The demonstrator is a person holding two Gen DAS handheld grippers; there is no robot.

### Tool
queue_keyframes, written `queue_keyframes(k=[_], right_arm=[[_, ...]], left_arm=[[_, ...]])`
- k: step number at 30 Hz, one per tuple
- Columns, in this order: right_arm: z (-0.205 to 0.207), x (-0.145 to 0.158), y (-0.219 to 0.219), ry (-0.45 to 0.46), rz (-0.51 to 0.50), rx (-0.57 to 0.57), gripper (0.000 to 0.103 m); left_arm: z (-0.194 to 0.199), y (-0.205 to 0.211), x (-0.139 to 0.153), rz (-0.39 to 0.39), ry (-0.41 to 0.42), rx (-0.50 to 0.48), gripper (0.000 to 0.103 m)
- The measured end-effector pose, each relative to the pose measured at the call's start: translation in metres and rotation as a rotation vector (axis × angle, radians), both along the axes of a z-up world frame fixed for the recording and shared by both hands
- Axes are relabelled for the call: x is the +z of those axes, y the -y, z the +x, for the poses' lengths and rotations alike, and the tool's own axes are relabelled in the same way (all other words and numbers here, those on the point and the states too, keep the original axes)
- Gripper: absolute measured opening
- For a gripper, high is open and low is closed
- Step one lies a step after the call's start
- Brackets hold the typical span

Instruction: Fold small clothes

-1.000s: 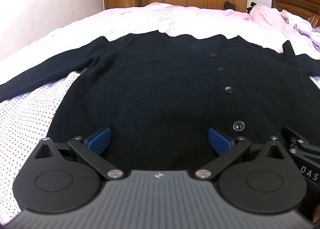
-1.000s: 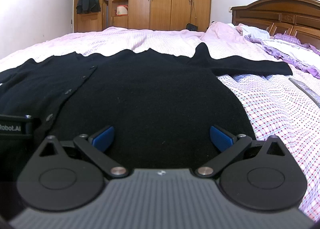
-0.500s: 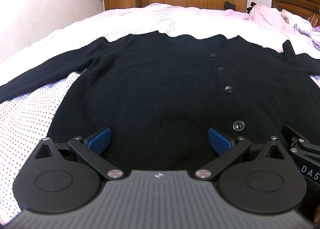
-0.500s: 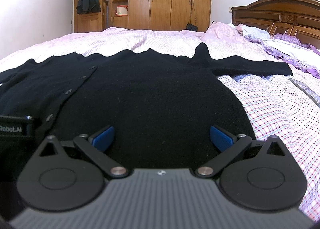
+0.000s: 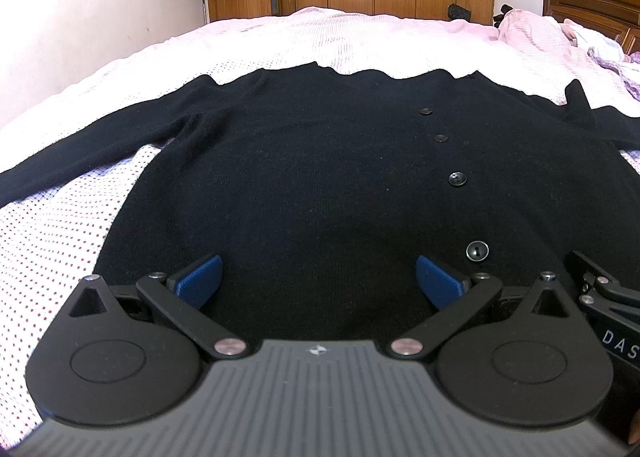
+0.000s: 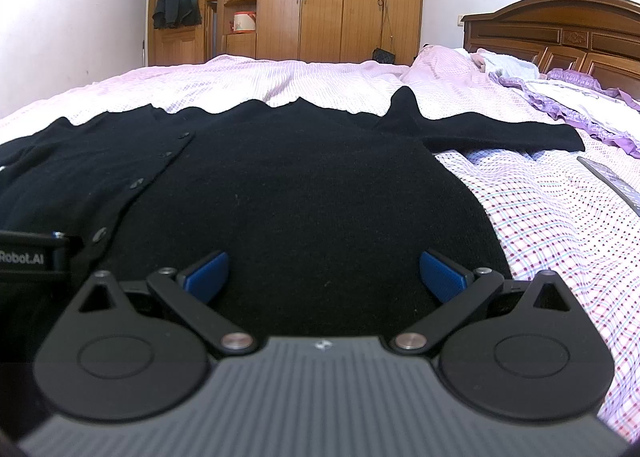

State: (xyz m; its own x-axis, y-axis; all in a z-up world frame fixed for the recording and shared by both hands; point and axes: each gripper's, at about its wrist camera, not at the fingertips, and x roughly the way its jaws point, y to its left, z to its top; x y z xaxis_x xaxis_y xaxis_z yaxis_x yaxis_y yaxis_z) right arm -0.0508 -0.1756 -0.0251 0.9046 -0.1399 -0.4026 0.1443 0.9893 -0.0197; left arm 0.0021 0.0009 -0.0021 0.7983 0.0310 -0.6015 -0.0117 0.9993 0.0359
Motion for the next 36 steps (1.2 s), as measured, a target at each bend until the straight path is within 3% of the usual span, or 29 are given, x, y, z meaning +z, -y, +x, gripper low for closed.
queue_keyframes(k=[36], right_arm=[[-0.0005, 0.0003, 0.0, -0.001, 0.003, 0.0, 0.103]], left_arm=[[0.0035, -0.0025, 0.0024, -0.013, -0.008, -0.002, 0.103]])
